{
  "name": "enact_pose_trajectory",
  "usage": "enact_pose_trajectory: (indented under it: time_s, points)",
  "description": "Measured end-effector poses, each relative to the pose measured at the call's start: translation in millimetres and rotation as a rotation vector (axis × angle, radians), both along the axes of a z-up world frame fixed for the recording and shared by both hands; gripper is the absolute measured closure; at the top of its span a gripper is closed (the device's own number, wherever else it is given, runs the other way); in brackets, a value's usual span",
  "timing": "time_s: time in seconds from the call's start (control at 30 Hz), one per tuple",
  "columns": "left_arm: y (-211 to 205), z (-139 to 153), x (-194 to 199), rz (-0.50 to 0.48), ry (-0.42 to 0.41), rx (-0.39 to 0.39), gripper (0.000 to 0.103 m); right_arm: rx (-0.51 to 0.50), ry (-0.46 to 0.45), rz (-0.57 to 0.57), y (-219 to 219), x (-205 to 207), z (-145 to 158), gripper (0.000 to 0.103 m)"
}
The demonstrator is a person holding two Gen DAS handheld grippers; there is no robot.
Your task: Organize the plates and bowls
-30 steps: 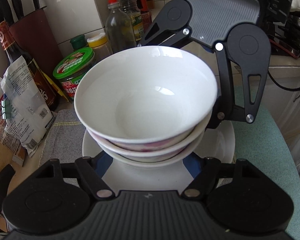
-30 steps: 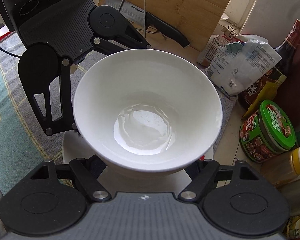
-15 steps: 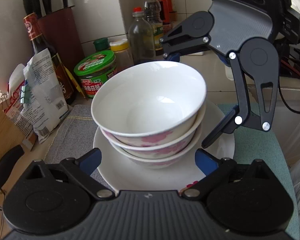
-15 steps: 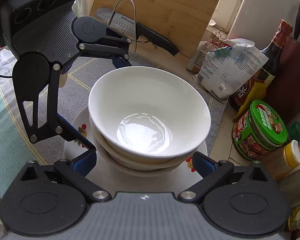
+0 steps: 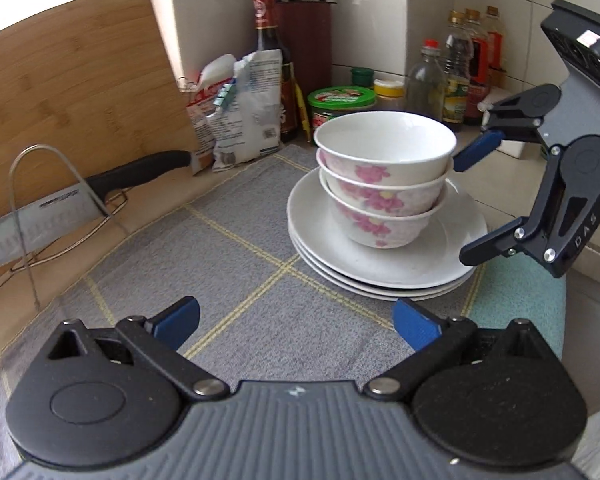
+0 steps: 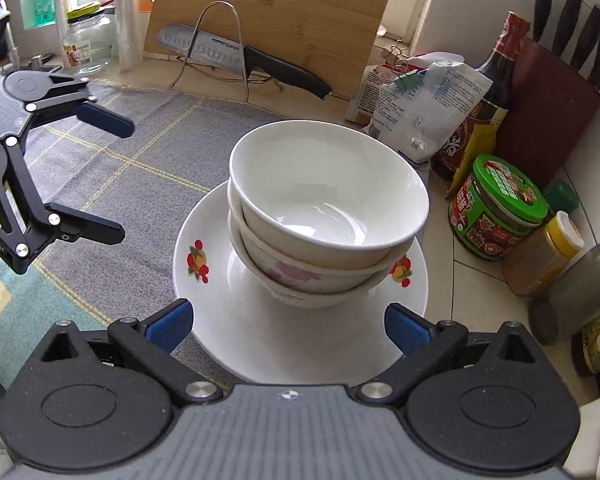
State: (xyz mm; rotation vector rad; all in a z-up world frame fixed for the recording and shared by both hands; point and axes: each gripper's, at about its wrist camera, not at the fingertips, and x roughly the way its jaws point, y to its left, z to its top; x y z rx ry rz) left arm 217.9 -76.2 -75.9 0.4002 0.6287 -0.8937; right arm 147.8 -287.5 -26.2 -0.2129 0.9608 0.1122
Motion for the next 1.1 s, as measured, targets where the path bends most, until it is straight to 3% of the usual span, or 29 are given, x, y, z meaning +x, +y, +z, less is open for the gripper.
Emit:
enact_pose_trajectory:
  time_s: [0.17, 0.3, 0.47, 0.6, 0.83, 1.1]
  points:
    - [24.3, 8.1, -15.9, 0.200, -0.050, -0.049, 0.001, 0.059, -0.034, -0.209, 22.5, -20.3, 6.7, 0.000]
    - [39.4, 17.9, -32.4, 0.219, -0.038, -0.085, 0.001, 0.089, -0.035, -0.417, 43.7, -40.0, 11.5, 0.000]
    - [46.4, 39.3, -59.0, 0.231, 0.004, -0.041, 0.001, 0.060, -0.010, -0.595, 72.9, -66.9, 23.6, 0.000]
    - [48.9, 56.9, -74.0, 0.242, 0.052, -0.025, 0.001, 0.065, -0.025, -0.644, 93.6, -85.6, 36.9, 0.000]
    - [60.8, 80.0, -95.2, 0.257, 0.002, -0.030, 0.001, 0.062, -0.096, -0.674, 116.9, -108.4, 61.0, 0.000]
    - [71.3, 87.1, -97.1, 0.294, -0.009, -0.028, 0.001, 0.085, -0.147, -0.707, 124.1, -120.3, 73.2, 0.000]
